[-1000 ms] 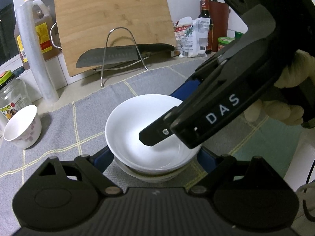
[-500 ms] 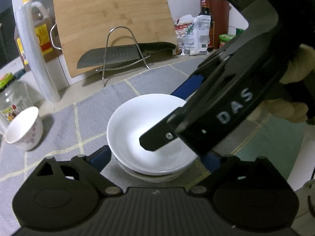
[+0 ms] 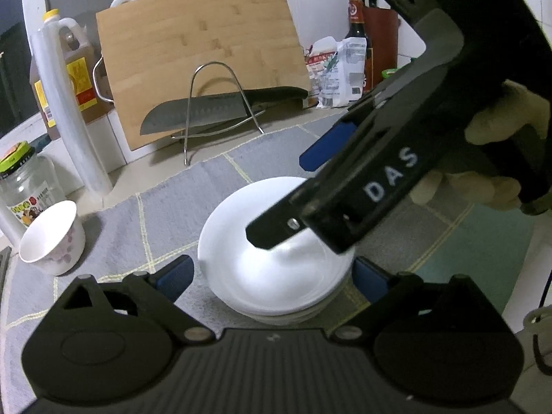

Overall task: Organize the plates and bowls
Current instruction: 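Open the right gripper and withdraw it from the bowl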

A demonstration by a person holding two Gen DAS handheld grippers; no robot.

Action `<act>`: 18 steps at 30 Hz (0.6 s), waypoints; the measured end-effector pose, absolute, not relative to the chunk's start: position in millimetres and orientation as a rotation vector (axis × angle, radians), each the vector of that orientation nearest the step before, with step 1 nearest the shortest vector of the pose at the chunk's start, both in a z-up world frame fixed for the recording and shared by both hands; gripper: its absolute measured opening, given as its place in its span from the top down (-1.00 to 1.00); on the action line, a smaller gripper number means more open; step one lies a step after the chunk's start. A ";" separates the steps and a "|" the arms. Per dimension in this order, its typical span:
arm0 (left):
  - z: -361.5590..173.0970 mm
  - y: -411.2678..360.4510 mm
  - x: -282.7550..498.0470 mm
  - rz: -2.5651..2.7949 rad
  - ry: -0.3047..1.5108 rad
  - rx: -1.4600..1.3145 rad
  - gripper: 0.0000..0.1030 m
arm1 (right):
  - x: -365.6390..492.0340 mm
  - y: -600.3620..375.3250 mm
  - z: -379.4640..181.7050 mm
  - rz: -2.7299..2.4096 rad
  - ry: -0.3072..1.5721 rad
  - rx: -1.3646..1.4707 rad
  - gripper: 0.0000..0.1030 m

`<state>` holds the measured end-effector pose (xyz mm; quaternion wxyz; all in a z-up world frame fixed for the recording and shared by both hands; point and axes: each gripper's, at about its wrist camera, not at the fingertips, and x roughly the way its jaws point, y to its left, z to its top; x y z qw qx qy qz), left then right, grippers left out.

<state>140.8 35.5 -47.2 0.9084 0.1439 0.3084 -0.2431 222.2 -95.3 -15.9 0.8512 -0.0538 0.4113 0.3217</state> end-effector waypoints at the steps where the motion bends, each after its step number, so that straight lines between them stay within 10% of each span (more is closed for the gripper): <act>1: -46.9 35.8 140.8 -0.502 0.636 0.297 -0.90 | 223.6 -95.6 -16.3 0.672 0.866 -0.115 -0.95; 18: -35.1 65.4 144.3 -0.422 0.639 0.142 -0.96 | 235.2 -124.5 -30.9 0.577 0.896 -0.113 -0.95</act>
